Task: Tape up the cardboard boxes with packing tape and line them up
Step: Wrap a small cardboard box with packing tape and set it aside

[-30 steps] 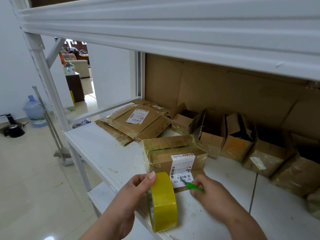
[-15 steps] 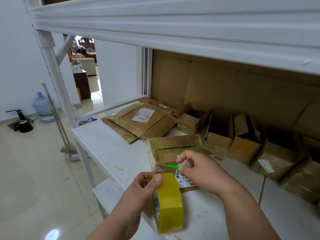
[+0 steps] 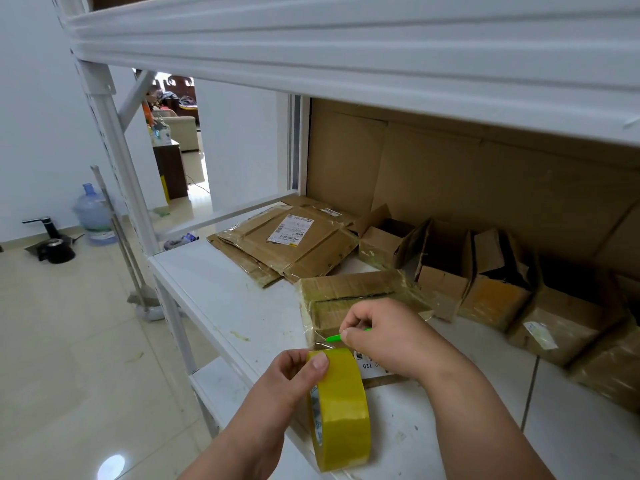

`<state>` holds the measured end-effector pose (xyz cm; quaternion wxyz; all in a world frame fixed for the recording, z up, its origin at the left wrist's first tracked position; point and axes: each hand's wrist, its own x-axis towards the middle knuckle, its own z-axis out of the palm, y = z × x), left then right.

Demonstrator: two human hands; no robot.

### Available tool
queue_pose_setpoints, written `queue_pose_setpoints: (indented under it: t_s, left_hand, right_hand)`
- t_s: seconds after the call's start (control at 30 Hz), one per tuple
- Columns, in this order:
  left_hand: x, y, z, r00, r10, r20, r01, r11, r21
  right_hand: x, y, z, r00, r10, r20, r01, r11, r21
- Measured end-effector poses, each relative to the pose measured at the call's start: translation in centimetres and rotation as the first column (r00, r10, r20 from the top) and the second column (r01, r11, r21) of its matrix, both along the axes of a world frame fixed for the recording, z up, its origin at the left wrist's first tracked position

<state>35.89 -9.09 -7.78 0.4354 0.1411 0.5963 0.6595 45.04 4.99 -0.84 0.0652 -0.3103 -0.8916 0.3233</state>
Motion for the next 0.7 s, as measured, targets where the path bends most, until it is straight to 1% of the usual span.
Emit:
queue_pose_setpoints:
  t_s: [0.27,0.47,0.7]
  left_hand:
    - [-0.2,0.1,-0.4,1.0,-0.018,-0.022,0.018,1.0,0.021]
    - [-0.4,0.2,-0.8,0.999,-0.019,-0.025,0.02,0.999,0.038]
    - [-0.7,0.4,-1.2,0.999,-0.029,-0.043,0.031,0.999,0.038]
  right_hand:
    - [-0.4,0.0,-0.2,1.0,0.004,0.019,-0.004,1.0,0.026]
    - [-1.2,-0.2,-0.1,0.998,0.018,0.061,-0.025,0.993,0.112]
    - [-2.2,-0.4,-0.5,0.994,0.01,0.112,-0.029,0.985,0.168]
